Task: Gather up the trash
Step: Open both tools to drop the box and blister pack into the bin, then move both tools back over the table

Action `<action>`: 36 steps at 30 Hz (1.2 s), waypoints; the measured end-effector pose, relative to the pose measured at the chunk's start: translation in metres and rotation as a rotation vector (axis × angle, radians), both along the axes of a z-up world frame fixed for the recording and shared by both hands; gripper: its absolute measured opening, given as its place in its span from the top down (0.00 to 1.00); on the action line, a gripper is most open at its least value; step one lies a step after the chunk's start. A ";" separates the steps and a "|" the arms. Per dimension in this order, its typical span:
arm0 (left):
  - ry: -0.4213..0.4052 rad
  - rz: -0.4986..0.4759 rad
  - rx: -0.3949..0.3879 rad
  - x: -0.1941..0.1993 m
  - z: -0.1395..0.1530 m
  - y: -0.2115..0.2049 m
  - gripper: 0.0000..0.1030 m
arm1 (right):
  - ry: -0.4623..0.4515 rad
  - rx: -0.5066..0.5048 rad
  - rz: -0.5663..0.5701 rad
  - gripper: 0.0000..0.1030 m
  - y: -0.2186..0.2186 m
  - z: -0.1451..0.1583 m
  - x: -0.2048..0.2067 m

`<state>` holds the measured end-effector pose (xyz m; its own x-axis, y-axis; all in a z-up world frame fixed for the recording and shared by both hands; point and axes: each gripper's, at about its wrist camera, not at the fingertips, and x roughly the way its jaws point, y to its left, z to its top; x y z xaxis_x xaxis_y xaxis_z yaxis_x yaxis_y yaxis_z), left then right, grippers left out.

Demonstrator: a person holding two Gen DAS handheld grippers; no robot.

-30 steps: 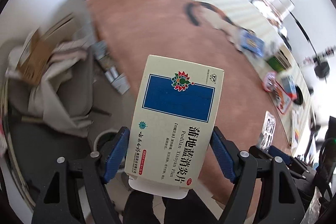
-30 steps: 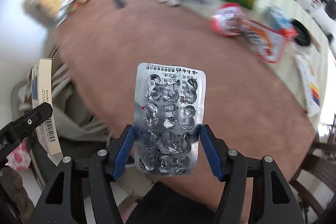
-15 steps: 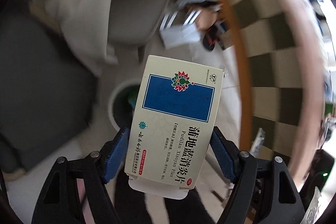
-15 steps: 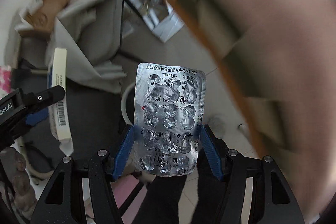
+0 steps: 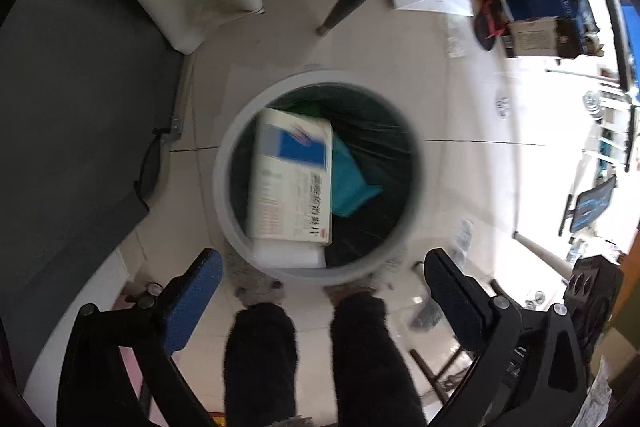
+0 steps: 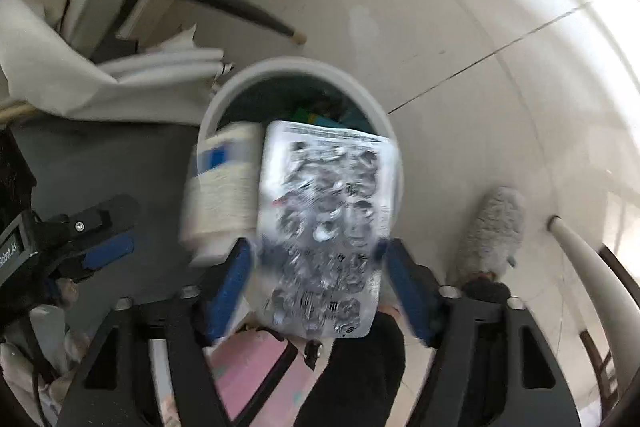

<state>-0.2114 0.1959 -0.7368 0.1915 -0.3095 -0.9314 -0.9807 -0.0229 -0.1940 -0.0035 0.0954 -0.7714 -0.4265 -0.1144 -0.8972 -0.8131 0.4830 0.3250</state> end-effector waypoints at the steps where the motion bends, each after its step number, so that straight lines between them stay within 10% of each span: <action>1: 0.018 -0.008 0.011 -0.002 -0.002 -0.002 0.00 | 0.011 0.004 0.004 0.02 0.000 -0.007 -0.001; 11: 0.281 -0.176 0.209 -0.011 0.041 -0.023 0.00 | -0.224 -0.004 0.182 0.01 0.007 0.004 -0.017; 36: 0.231 -0.175 0.345 0.002 0.271 -0.068 0.00 | -0.360 0.138 0.164 0.01 0.000 0.257 -0.012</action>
<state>-0.2095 0.1282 -0.4654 -0.0617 0.0177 -0.9979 -0.9825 0.1747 0.0638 -0.0156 0.0954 -0.5144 -0.0693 -0.0232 -0.9973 -0.9490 0.3097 0.0587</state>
